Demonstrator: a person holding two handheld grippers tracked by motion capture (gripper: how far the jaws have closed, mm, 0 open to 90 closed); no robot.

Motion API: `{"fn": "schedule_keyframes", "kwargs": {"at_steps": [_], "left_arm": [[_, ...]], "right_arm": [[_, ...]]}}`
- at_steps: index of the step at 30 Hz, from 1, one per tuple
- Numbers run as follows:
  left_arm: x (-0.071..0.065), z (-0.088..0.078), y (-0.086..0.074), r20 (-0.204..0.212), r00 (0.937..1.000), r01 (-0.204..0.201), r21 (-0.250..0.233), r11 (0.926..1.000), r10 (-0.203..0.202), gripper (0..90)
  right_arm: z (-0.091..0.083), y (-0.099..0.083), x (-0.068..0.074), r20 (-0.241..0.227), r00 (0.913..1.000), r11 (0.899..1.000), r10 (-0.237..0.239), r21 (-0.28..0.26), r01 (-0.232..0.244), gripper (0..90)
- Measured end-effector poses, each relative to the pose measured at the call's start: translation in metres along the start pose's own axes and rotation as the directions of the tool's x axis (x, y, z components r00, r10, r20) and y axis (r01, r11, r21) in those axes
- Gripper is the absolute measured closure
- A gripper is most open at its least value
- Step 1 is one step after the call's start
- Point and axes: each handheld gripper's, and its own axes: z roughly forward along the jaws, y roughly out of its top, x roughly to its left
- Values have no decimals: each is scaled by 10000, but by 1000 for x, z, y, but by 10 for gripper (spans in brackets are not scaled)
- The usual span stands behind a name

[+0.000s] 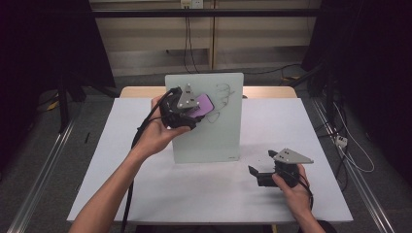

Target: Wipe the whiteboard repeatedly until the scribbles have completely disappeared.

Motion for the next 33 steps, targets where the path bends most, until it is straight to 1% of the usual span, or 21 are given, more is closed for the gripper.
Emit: {"fn": "schedule_keyframes", "kwargs": {"at_steps": [2,6,9,11,14,17,20,21,22,23,25,26,29,31,32,33], "left_arm": [[-3,3,-2,147,9999,-49,100,9999,47,409],[-11,9,-2,292,9995,-160,321,9994,150,409],[-16,14,-2,332,9990,-321,392,9987,308,408],[-20,17,0,329,9981,-539,527,9972,522,407],[-25,23,1,523,9966,-668,612,9959,637,408],[-31,29,1,883,9927,-902,875,9921,824,408],[-39,38,-2,1232,9890,-943,977,9907,820,408],[-42,40,-3,1323,9872,-1035,1045,9891,893,408],[-45,43,-3,1398,9865,-1006,1066,9892,853,408],[-47,44,-4,1434,9846,-1168,1151,9865,998,408],[-51,48,-4,1510,9835,-1179,1167,9862,997,408],[-52,49,-5,1586,9823,-1190,1180,9859,995,408],[-52,50,-3,1617,9816,-1218,1218,9851,1014,408],[-48,47,-1,1546,9833,-1142,1104,9873,964,409],[-44,45,2,1420,9854,-1096,1031,9886,944,408],[-41,42,5,1317,9878,-965,948,9908,836,409]], "right_arm": [[0,0,0,3,10000,10000,8,-7,-8,55],[0,0,0,-2,10000,10000,-10,-3,10,55],[0,0,0,8,10000,10000,-7,-16,7,55],[0,0,-1,23,10000,10000,1,-17,0,55],[0,0,0,15,10000,10000,4,-7,-4,55],[0,0,0,-3,10000,10000,1,-13,-1,55],[0,0,0,2,10000,10000,-17,-24,17,55],[-1,0,-1,0,10000,10000,-9,-29,9,55],[-1,0,-1,-2,10000,10000,0,-31,0,55],[-1,0,-1,-4,10000,10000,4,-34,-4,56],[-1,0,-1,-5,10000,10000,2,-30,-2,55],[-1,0,-1,-8,10000,10000,-4,-33,4,55],[-1,0,-1,-16,10000,10000,-6,-34,6,55],[0,0,-1,-17,10000,10000,-12,-33,11,56],[0,0,-1,-11,10000,10000,-4,-31,4,55],[0,0,-1,-5,10000,10000,-3,-33,3,55]]}}
